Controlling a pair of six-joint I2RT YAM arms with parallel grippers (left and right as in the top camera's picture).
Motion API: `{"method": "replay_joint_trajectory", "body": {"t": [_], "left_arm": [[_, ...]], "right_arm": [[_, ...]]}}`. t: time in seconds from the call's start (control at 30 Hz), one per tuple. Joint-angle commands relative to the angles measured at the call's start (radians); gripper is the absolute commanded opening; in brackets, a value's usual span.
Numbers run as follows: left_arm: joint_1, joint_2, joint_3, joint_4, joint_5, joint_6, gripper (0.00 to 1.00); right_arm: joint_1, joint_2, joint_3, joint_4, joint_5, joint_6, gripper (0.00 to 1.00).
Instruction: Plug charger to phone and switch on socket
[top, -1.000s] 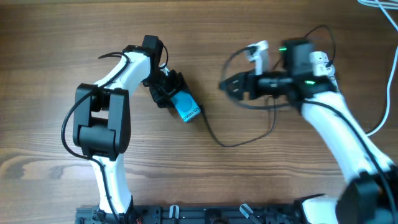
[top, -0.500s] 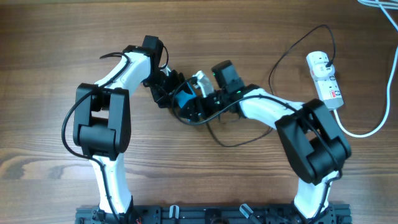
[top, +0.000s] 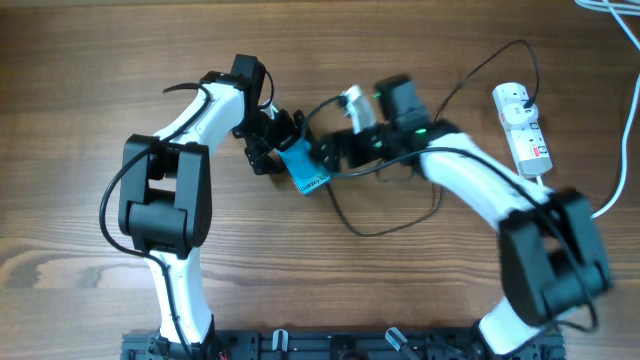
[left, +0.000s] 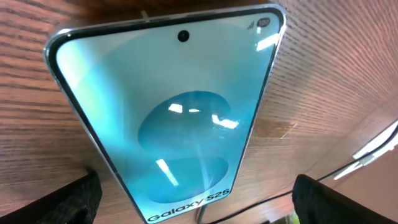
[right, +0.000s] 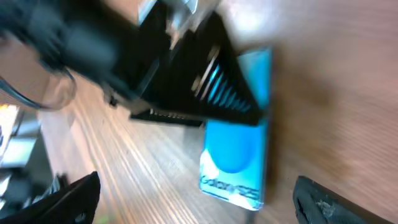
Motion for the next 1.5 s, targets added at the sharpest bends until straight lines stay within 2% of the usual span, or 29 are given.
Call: {"method": "replay_joint_trajectory", "body": {"t": [0.0, 0.17, 0.33, 0.53, 0.6, 0.7, 0.8, 0.87, 0.9, 0.93, 1.03, 1.17, 1.23, 1.33, 1.37, 1.47], "left_arm": [[-0.056, 0.063, -0.041, 0.027, -0.185, -0.073, 1.00], [-0.169, 0.063, -0.041, 0.013, -0.381, -0.197, 1.00], [-0.253, 0.063, -0.042, -0.015, -0.494, -0.227, 0.90], [-0.225, 0.063, -0.042, -0.047, -0.520, -0.223, 0.87], [-0.212, 0.063, -0.042, -0.048, -0.520, -0.219, 0.84], [-0.200, 0.063, -0.042, -0.046, -0.511, -0.165, 0.73], [-0.187, 0.063, -0.041, -0.064, -0.477, -0.111, 0.69], [-0.171, 0.063, -0.041, -0.075, -0.452, -0.089, 0.73], [-0.161, 0.063, -0.041, -0.073, -0.452, -0.091, 0.89], [-0.145, 0.063, -0.041, -0.058, -0.452, -0.092, 1.00], [-0.111, 0.063, -0.041, -0.018, -0.452, -0.092, 1.00], [-0.092, 0.063, -0.042, 0.008, -0.453, -0.095, 0.85], [-0.096, 0.063, -0.042, 0.008, -0.453, -0.094, 0.84], [-0.104, 0.063, -0.042, 0.020, -0.460, -0.095, 0.95], [-0.107, 0.063, -0.042, 0.024, -0.466, -0.095, 0.94], [-0.115, 0.063, -0.042, 0.019, -0.501, -0.095, 0.83]], "right_arm": [[-0.064, -0.037, 0.010, -0.053, 0.058, -0.011, 1.00], [-0.086, -0.027, 0.007, -0.096, 0.058, -0.011, 1.00], [-0.086, -0.027, 0.007, -0.123, 0.058, 0.040, 1.00], [-0.076, -0.027, 0.007, -0.150, 0.058, 0.064, 1.00], [-0.070, -0.027, 0.007, -0.148, 0.058, 0.066, 1.00], [-0.057, -0.024, 0.007, -0.143, 0.066, 0.063, 1.00], [-0.036, 0.016, 0.000, -0.117, 0.061, 0.080, 1.00], [-0.017, 0.055, 0.000, -0.108, 0.057, 0.092, 1.00], [-0.008, 0.071, 0.000, -0.098, 0.057, 0.092, 1.00], [-0.001, 0.086, 0.000, -0.087, 0.057, 0.092, 1.00], [0.012, 0.111, 0.000, -0.047, 0.057, 0.093, 1.00], [0.015, 0.119, -0.007, -0.015, 0.057, 0.093, 1.00], [0.015, 0.119, -0.009, -0.016, 0.056, 0.092, 1.00], [0.016, 0.120, -0.010, -0.013, 0.028, 0.092, 1.00], [0.019, 0.120, -0.010, -0.011, 0.027, 0.093, 0.99], [0.034, 0.120, -0.010, -0.013, 0.027, 0.113, 1.00]]}}
